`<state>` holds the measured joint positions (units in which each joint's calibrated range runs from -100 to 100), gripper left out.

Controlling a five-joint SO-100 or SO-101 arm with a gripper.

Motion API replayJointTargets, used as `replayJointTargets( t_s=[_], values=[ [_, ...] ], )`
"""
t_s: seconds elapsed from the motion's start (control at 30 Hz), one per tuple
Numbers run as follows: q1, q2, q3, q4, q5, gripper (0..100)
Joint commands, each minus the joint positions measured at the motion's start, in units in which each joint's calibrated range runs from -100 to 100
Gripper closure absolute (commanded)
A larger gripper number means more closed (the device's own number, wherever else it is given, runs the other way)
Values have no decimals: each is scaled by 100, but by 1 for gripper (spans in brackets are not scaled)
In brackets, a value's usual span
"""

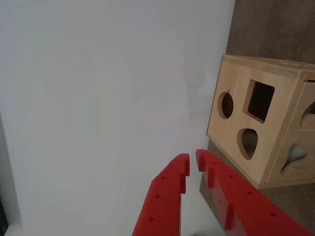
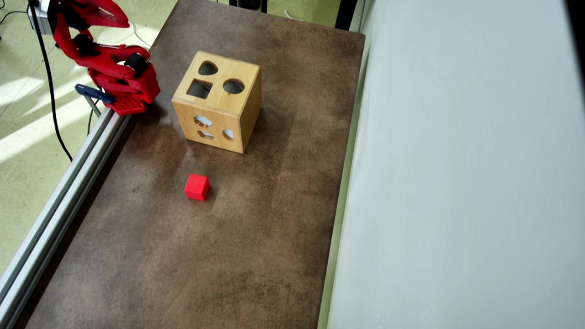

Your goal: Pick and place the red cube on the square hole

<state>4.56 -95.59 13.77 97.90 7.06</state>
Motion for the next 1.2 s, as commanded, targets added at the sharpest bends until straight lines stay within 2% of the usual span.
replayJointTargets(
  t_s=[0.0,0.83,1.17],
  values=[
    [-11,35,-26,-15,0,97],
    [-11,213,-8,-15,-15,97],
    [183,2175,-402,-31,34,97]
  ],
)
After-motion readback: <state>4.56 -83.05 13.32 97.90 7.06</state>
